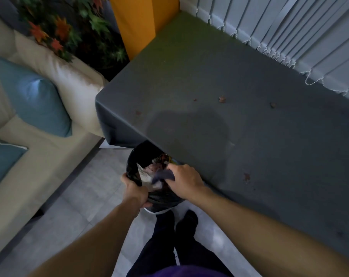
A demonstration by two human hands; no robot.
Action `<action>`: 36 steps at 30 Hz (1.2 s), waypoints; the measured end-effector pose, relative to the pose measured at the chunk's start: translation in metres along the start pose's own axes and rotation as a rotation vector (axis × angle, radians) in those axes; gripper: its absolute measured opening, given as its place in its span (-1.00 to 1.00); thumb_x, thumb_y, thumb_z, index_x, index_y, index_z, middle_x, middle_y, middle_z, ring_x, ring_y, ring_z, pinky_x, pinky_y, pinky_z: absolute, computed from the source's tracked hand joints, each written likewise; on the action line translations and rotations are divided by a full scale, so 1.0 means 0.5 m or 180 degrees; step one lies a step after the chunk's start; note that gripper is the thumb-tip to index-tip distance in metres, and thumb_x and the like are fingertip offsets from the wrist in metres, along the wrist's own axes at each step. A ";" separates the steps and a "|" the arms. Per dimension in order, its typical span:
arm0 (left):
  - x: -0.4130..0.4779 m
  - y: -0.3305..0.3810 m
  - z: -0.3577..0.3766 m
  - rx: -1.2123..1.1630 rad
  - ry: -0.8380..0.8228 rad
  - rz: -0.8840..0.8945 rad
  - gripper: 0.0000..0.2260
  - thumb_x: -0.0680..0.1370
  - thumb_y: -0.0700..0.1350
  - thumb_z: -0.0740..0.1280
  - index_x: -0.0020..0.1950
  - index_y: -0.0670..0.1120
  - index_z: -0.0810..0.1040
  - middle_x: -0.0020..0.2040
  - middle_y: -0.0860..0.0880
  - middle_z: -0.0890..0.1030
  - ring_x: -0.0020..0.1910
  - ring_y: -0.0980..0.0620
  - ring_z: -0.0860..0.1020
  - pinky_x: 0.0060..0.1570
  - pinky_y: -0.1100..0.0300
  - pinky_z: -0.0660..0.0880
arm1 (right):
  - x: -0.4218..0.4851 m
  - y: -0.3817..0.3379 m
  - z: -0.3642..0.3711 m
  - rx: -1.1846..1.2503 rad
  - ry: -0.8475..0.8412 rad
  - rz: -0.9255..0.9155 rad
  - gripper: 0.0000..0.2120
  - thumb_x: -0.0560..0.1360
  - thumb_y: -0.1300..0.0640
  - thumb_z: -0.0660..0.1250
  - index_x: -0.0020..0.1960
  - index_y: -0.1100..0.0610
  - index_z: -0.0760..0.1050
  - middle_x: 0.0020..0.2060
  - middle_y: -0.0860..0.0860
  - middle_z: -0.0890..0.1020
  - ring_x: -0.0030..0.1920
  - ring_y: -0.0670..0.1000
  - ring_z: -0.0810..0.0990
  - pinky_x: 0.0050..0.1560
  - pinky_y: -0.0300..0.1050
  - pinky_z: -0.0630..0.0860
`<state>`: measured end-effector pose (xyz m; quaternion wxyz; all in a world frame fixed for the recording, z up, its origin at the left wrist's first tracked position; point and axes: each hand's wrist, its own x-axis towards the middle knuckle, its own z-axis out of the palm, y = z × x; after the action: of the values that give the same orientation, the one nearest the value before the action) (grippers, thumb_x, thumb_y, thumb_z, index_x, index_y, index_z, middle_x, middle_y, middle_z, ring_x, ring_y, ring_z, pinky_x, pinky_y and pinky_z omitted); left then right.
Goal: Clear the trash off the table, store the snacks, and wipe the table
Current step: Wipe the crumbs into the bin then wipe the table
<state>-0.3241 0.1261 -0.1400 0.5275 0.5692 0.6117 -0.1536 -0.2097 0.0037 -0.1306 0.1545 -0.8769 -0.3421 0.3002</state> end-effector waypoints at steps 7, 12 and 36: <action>-0.005 0.002 0.000 -0.0047 -0.0023 0.0001 -0.47 0.55 -0.36 0.18 0.35 0.07 0.05 0.02 -0.15 0.44 -0.21 -0.34 0.66 -0.35 -0.12 0.65 | 0.026 0.027 -0.054 0.0562 0.1147 -0.0406 -0.76 0.54 -0.14 0.28 0.13 -0.05 0.52 -0.03 -0.03 0.61 -0.02 0.09 0.62 -0.12 0.03 0.56; -0.010 0.006 0.002 -0.0077 -0.0052 0.0023 -0.51 0.55 -0.38 0.13 0.31 0.08 0.08 0.18 -0.17 0.39 -0.15 -0.35 0.64 -0.48 0.00 0.61 | 0.063 0.109 -0.106 0.0546 0.2122 0.0154 -0.69 0.56 0.09 0.34 0.30 0.02 0.54 0.10 -0.02 0.53 0.09 0.10 0.49 0.05 -0.06 0.48; 0.047 0.059 -0.010 -0.0188 -0.0101 -0.0026 -0.39 0.54 -0.40 0.14 0.43 0.12 0.07 0.25 -0.12 0.37 -0.05 -0.41 0.61 -0.35 -0.18 0.65 | 0.234 0.284 -0.311 0.1533 0.2660 0.1795 -0.62 0.64 0.09 0.18 0.43 0.16 0.43 0.33 0.14 0.53 0.35 0.16 0.47 0.37 -0.06 0.35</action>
<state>-0.2962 0.1517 -0.1452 0.5530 0.5484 0.6099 -0.1466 0.0292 -0.0273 -0.1274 0.3867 -0.9188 0.0744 0.0264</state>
